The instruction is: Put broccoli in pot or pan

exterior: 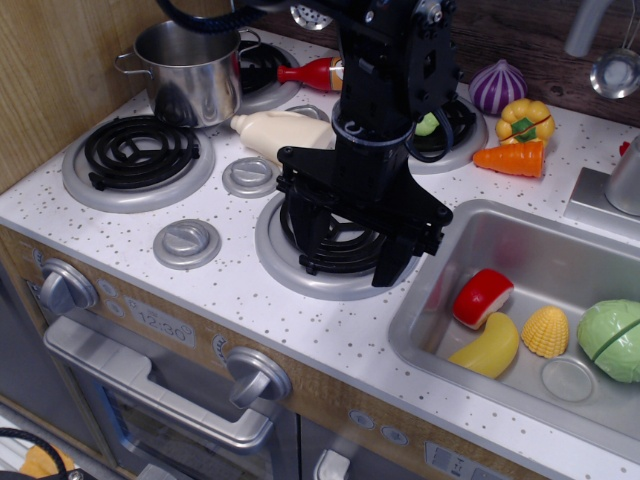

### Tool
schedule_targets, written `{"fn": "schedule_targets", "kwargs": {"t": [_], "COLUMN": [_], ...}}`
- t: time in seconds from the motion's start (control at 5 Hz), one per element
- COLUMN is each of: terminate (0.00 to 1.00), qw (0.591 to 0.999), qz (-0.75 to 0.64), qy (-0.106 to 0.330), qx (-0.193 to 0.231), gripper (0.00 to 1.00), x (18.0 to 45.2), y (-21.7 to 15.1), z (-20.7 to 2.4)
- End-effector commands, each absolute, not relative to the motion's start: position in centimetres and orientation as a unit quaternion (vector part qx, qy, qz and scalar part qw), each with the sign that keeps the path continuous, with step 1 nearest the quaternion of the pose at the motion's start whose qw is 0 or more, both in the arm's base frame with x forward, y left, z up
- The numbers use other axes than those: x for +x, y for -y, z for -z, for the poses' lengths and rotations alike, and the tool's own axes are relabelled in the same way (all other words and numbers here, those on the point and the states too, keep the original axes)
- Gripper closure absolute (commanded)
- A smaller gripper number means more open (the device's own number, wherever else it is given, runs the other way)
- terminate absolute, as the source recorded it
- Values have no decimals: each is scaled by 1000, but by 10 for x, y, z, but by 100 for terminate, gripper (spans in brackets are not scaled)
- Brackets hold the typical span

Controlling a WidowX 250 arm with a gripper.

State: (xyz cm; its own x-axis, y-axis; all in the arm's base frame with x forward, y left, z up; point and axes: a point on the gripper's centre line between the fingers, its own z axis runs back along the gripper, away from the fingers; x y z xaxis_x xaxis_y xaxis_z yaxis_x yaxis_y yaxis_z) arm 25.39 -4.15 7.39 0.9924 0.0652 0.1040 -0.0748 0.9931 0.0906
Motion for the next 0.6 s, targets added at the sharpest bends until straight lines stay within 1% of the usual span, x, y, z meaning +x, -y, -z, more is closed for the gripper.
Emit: {"fn": "schedule_targets", "kwargs": {"t": [0.0,0.2,0.4], "terminate": [0,0,0], "qw": [997,993,990], "qz": [-35,-38,-23], "qy": [51,81,115], "qx": [47,73,84], "gripper": [0,0,0], "x": [254,283,325], "y": [42,8,-23], "z": [-74,-79,-85]}}
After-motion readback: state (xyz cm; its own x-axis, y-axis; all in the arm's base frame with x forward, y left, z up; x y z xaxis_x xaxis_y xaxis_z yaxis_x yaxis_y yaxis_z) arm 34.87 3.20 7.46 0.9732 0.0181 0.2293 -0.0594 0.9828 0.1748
